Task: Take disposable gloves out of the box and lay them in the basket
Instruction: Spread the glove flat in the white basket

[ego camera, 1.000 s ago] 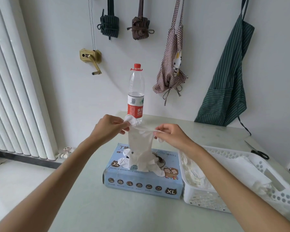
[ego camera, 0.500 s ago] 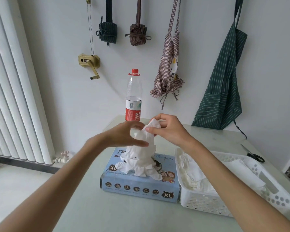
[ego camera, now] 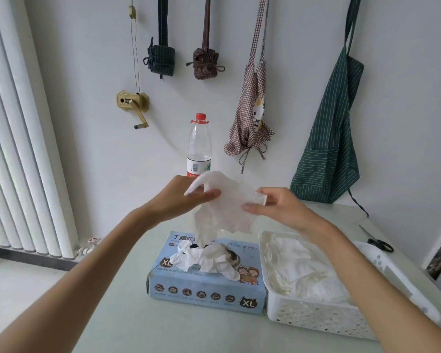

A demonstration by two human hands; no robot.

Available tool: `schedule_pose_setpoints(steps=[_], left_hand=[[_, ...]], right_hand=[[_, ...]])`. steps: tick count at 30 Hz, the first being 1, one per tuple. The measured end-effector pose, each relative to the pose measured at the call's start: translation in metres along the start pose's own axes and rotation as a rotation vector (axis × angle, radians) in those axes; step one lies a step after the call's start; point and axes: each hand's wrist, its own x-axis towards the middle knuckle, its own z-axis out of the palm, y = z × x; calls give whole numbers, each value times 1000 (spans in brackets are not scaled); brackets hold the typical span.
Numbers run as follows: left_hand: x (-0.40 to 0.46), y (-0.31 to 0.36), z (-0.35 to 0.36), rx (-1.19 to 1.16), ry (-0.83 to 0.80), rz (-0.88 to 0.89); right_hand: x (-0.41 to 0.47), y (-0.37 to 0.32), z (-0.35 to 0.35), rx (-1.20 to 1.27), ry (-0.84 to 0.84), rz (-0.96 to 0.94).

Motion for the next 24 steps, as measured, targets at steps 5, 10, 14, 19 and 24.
schedule_pose_setpoints(steps=[5, 10, 14, 19, 24], left_hand=[[0, 3, 26, -57, -108, -85], [9, 7, 49, 136, -388, -141], [16, 39, 65, 100, -493, -71], [26, 48, 102, 3, -392, 37], [26, 37, 103, -142, -281, 92]], right_hand=[[-28, -14, -50, 206, 72, 23], [-53, -14, -81, 64, 128, 70], [-63, -10, -87, -80, 98, 60], [-72, -15, -94, -54, 88, 41], [-73, -3, -110, 55, 269, 11]])
